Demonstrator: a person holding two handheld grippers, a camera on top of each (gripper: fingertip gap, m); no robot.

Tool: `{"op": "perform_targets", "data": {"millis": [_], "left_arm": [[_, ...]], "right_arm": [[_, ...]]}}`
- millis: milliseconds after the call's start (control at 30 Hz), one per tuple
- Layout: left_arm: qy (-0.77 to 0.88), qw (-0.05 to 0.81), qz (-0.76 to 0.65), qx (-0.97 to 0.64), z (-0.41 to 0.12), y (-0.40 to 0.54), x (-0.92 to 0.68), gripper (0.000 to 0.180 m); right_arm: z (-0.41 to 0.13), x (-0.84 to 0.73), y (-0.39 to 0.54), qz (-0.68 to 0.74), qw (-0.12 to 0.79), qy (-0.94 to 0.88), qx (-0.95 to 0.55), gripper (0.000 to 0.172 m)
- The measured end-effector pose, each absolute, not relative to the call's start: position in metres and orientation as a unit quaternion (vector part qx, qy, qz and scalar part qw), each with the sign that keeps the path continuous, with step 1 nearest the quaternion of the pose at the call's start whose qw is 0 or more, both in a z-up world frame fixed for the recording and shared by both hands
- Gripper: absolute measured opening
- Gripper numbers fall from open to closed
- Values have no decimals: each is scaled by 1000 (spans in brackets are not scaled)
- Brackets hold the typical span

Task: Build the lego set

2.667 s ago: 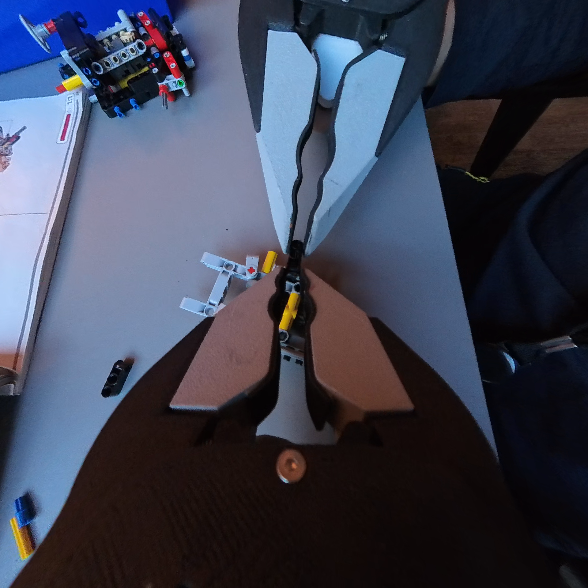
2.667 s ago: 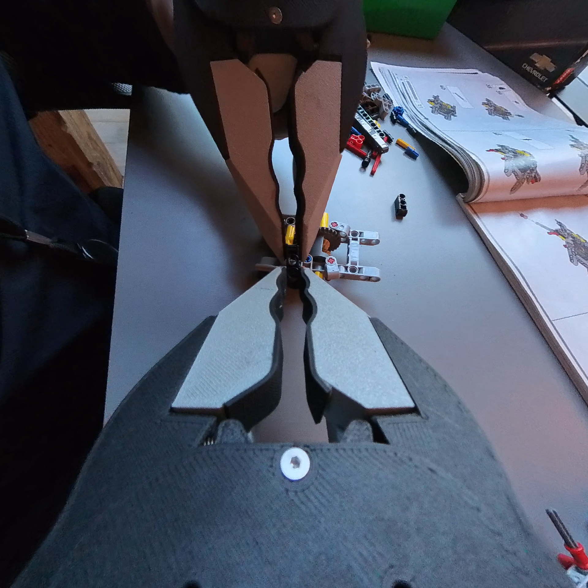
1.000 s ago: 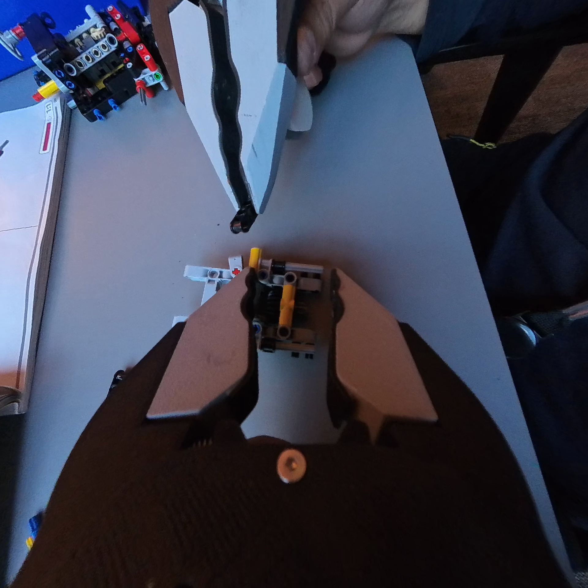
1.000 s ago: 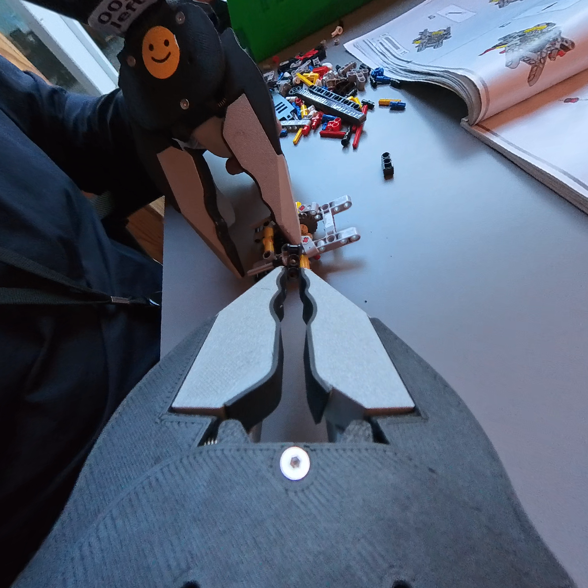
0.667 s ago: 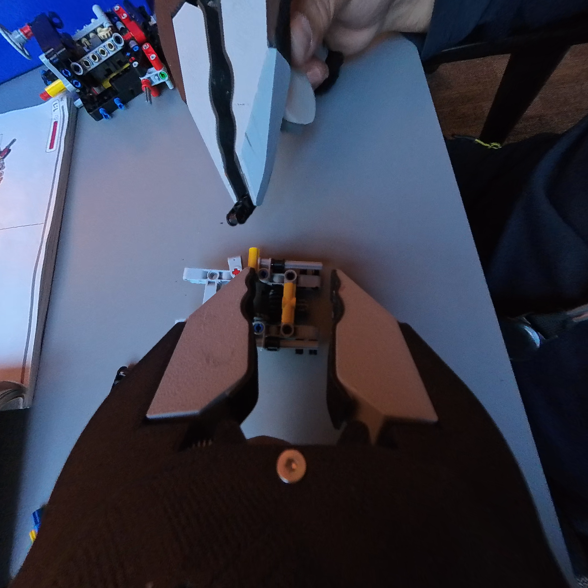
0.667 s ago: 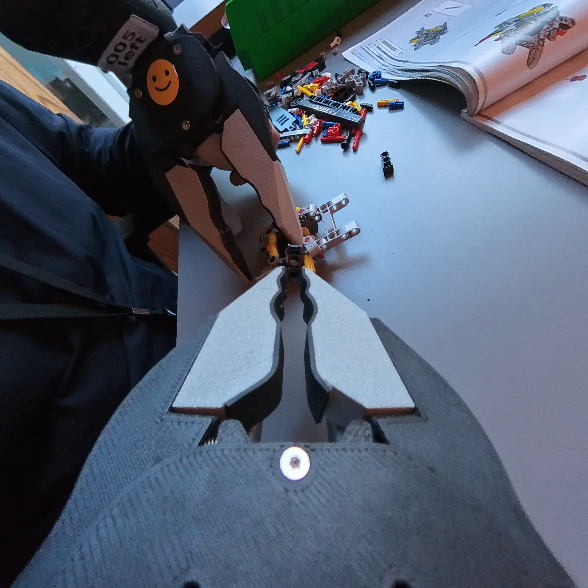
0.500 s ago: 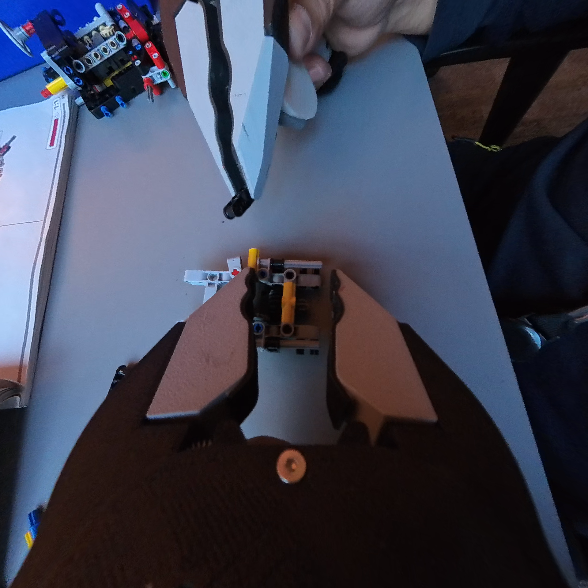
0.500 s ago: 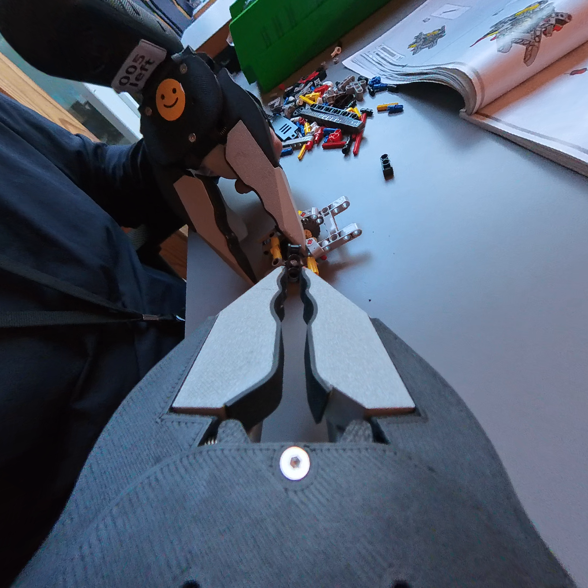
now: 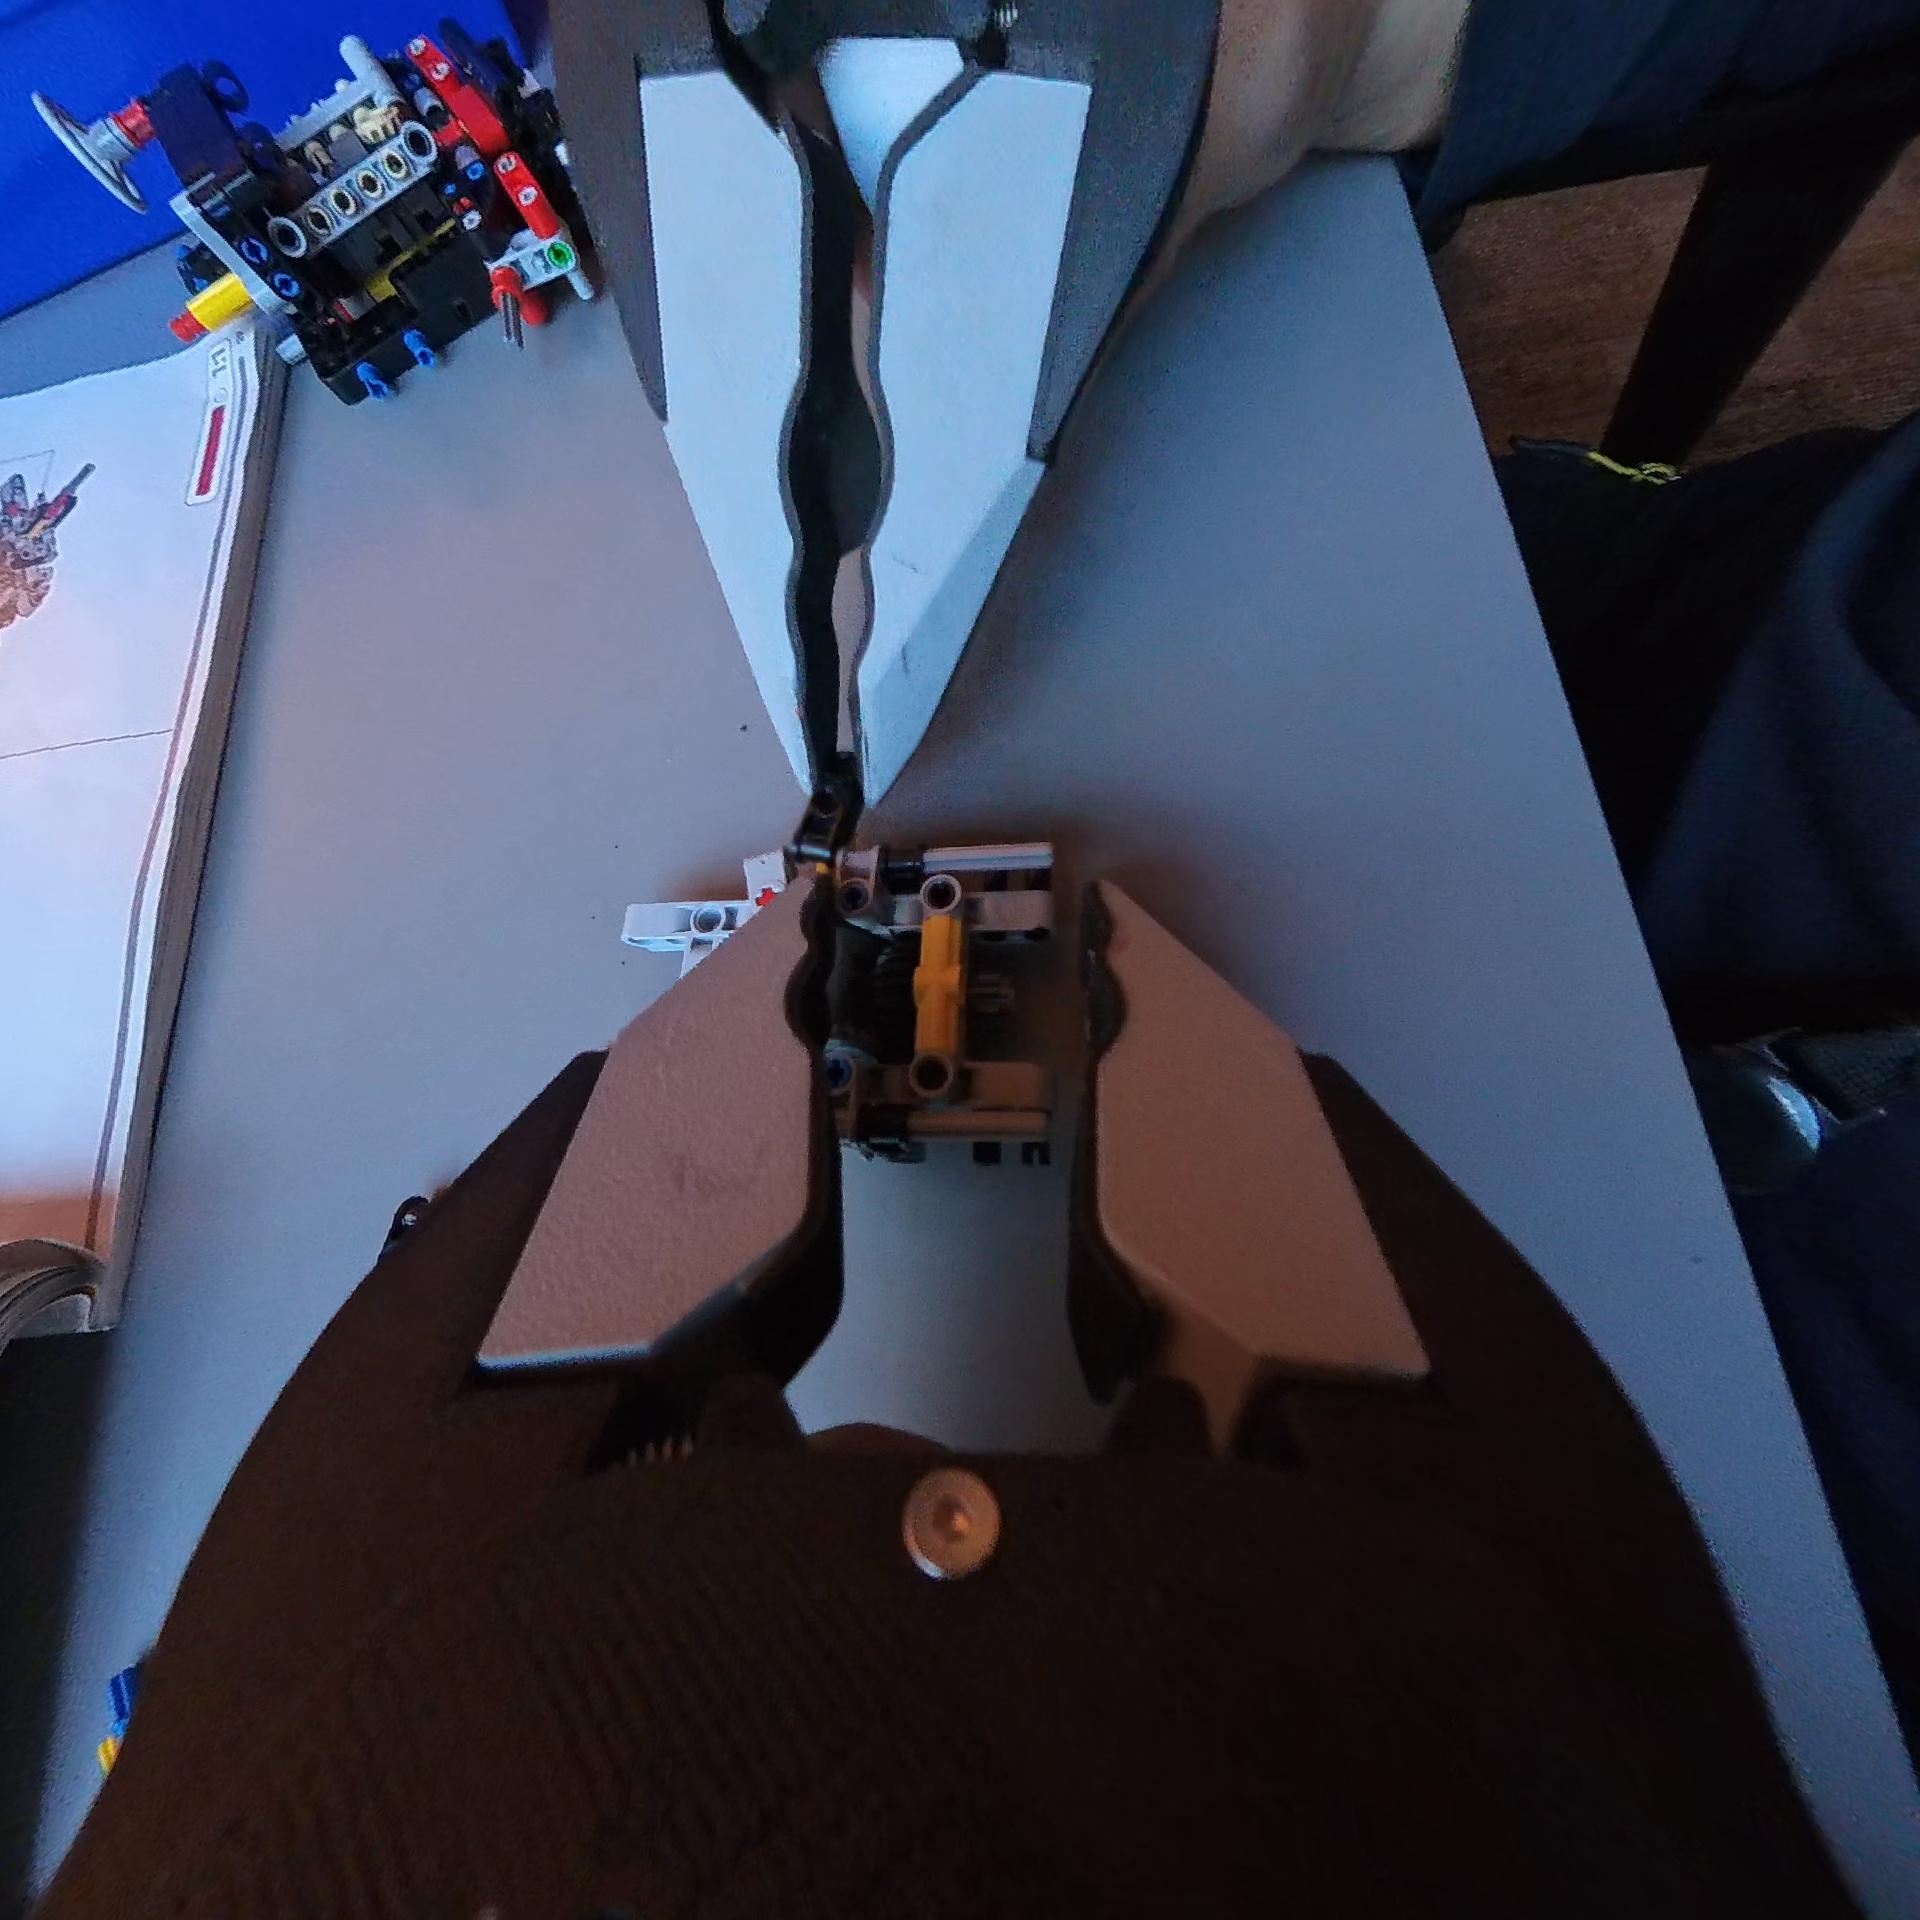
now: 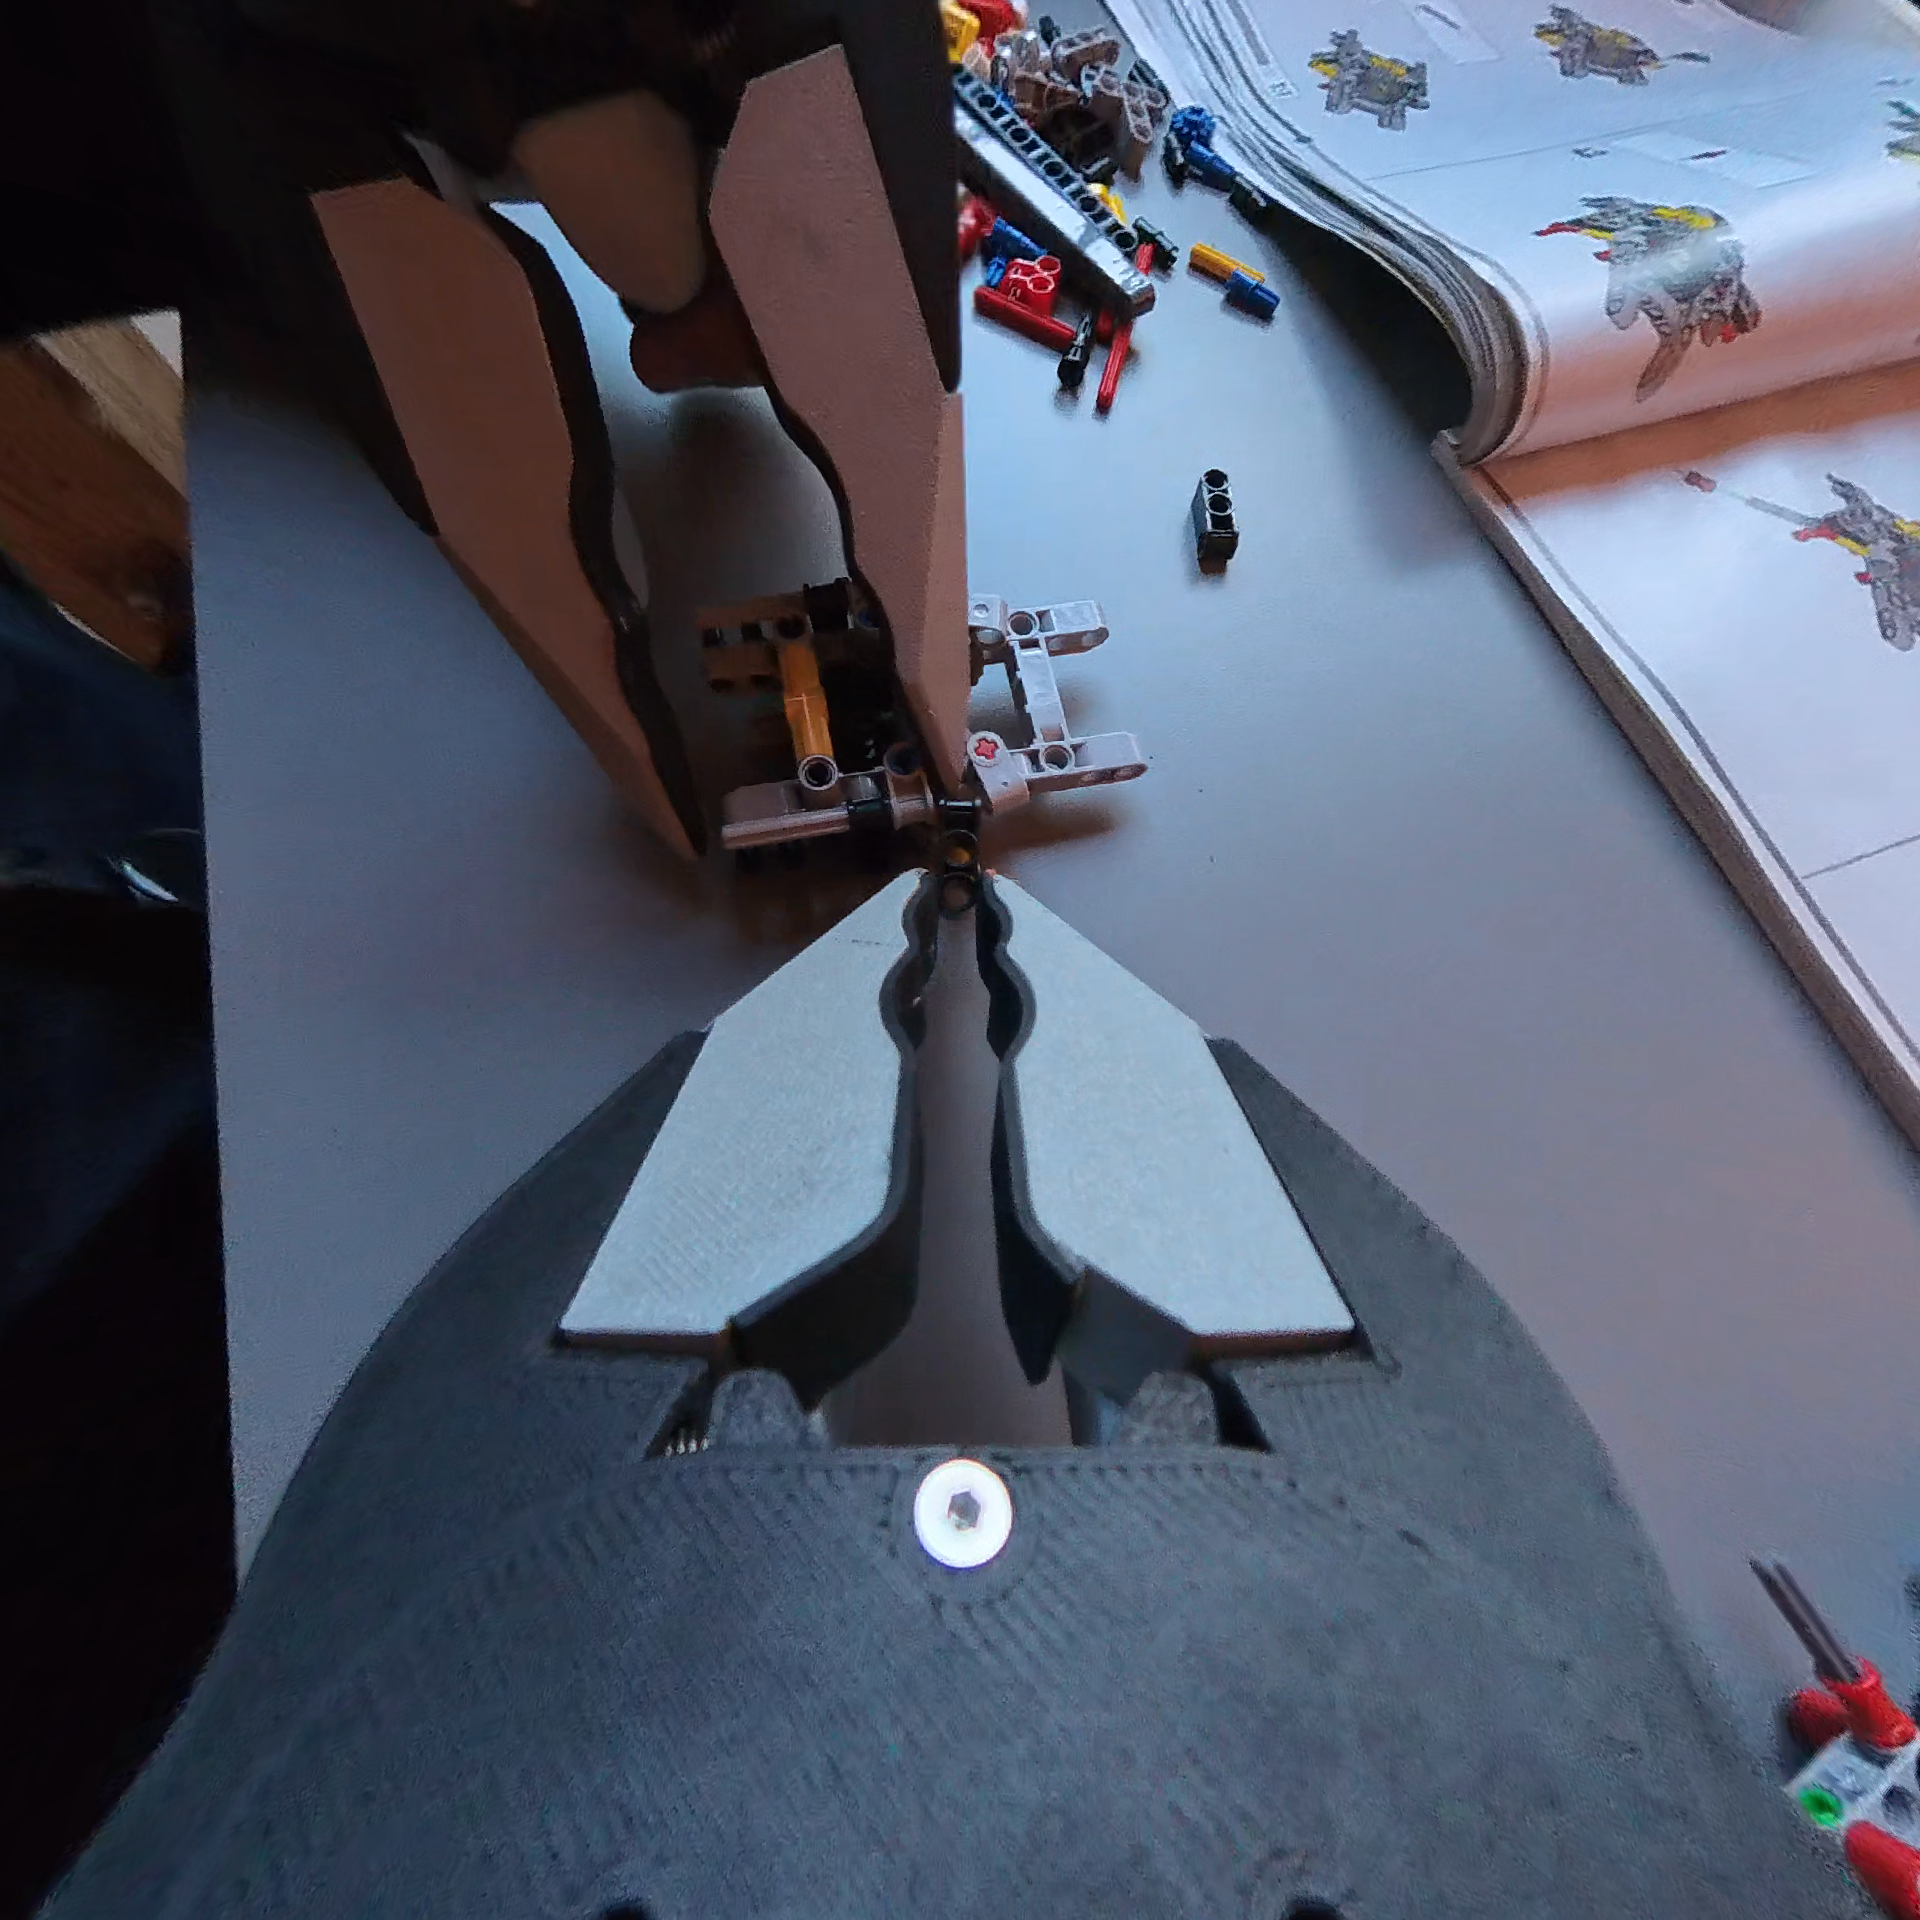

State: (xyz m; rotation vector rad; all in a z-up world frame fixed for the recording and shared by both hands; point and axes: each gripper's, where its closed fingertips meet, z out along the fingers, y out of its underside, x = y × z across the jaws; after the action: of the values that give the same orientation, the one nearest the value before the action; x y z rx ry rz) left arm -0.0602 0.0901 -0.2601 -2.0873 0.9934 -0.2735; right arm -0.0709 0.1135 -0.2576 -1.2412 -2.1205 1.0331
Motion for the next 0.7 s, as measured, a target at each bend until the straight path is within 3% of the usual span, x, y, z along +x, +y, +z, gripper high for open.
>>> {"op": "perform_targets", "data": {"millis": [400,700], "left_arm": [[370,411,-104,-826,-260,94,-62,41],[363,420,-66,-829,-262,92,-64,48]], "right_arm": [[-258,-73,114,362,232,-815,-389,4],[-254,-77,112,377,216,-830,-351,4]]}}
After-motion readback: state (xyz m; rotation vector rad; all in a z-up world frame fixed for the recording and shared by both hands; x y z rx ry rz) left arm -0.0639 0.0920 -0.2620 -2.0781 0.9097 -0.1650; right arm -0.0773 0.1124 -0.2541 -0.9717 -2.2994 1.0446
